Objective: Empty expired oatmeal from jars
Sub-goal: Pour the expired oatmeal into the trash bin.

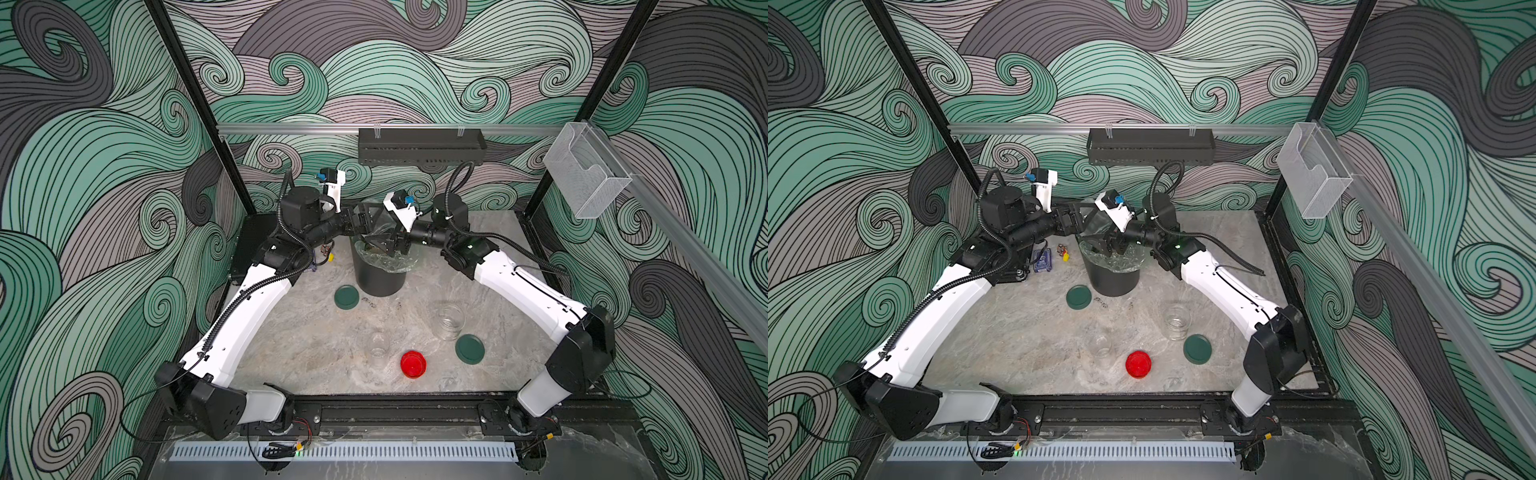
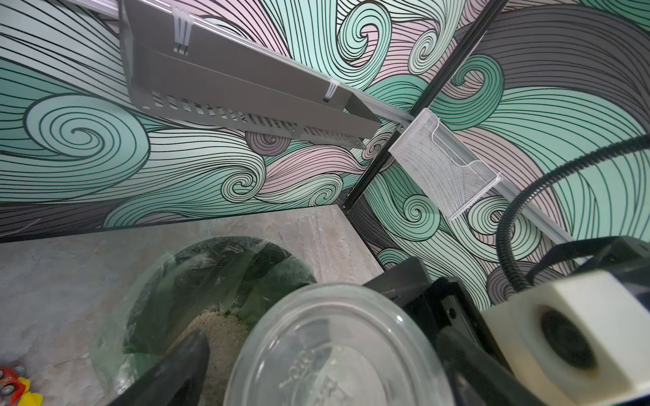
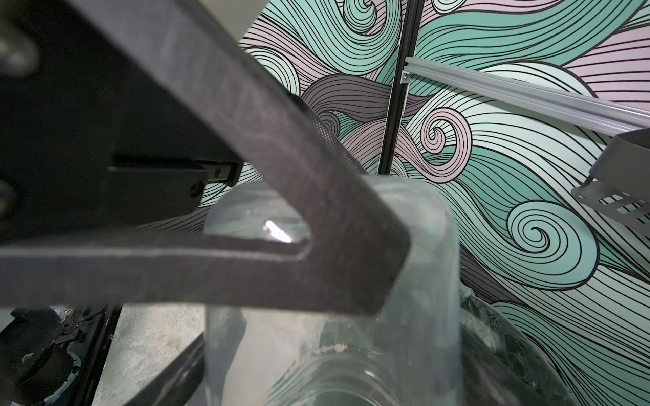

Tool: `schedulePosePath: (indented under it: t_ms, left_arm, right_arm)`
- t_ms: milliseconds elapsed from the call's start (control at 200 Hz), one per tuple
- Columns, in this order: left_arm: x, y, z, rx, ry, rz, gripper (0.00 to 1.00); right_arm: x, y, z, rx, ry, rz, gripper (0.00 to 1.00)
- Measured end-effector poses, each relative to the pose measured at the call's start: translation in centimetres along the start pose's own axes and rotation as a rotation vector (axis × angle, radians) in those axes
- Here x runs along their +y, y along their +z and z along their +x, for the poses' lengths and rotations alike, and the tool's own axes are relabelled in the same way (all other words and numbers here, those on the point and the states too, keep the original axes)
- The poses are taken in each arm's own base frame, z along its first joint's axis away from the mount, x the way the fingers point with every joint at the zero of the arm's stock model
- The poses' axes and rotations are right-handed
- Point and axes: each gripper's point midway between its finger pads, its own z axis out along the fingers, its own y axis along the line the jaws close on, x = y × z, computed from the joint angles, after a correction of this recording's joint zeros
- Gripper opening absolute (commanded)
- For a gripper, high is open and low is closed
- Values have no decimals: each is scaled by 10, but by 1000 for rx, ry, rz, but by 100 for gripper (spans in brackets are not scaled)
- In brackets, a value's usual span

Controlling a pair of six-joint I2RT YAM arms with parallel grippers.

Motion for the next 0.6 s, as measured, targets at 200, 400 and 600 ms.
schedulePosePath:
  t_ms: [200,400,600]
  left_arm:
    - [-3,-1,3,-2,-16,24,99]
    - [-11,2,12,27,-69,90,99]
    - [-16,1,12,31,-81,118,93]
  right_arm:
    - [0,0,-1,-6,-4,2,27]
    - [0,-1,-10,-34,-10,5,27]
    - [0,-3,-19,-64,-18,8,27]
